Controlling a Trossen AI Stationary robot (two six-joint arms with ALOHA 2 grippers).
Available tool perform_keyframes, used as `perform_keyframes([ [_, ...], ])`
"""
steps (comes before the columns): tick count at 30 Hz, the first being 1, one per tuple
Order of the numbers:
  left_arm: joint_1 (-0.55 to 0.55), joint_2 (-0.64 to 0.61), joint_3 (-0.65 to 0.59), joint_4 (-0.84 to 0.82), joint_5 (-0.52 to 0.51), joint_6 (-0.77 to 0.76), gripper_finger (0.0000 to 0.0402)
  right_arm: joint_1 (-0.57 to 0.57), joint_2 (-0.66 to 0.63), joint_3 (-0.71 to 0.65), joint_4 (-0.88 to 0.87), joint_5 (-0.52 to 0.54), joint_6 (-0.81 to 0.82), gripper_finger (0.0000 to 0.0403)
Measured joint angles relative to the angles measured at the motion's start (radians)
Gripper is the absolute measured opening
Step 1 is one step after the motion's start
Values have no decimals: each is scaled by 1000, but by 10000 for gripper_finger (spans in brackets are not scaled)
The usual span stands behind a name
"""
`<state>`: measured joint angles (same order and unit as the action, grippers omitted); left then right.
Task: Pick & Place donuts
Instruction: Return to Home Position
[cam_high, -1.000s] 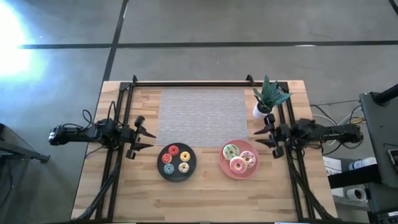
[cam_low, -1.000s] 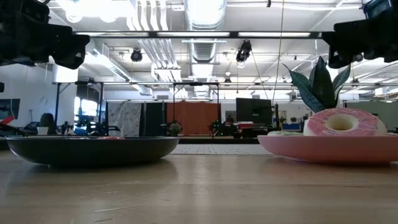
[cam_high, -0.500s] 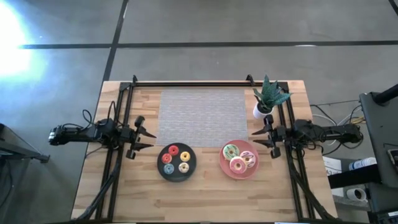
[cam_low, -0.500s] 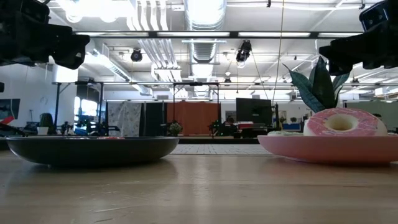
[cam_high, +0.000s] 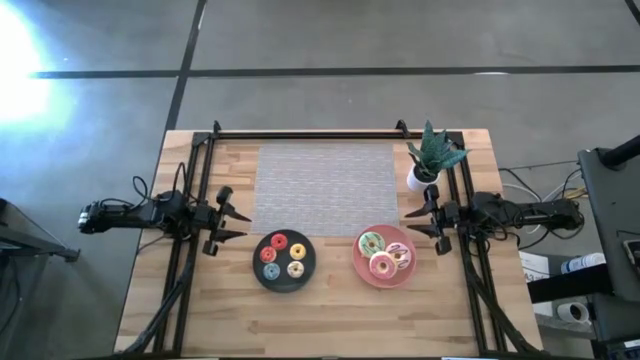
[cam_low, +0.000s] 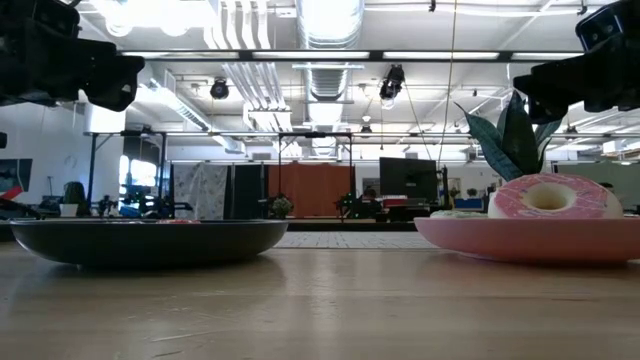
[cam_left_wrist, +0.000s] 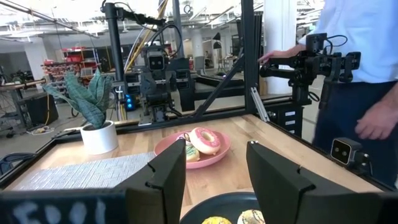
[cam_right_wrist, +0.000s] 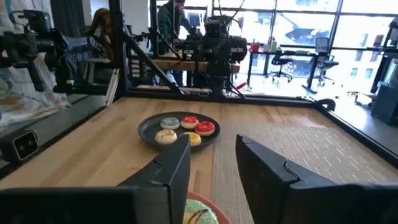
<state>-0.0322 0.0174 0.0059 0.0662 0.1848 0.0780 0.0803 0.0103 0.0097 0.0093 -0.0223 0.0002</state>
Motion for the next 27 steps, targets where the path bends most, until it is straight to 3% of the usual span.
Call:
perform_keyframes([
  [17, 0, 0, 0, 0, 0, 0, 144, 0, -1, 0, 0, -1, 0, 133],
  [27, 0, 0, 0, 0, 0, 0, 144, 0, -1, 0, 0, -1, 0, 120],
])
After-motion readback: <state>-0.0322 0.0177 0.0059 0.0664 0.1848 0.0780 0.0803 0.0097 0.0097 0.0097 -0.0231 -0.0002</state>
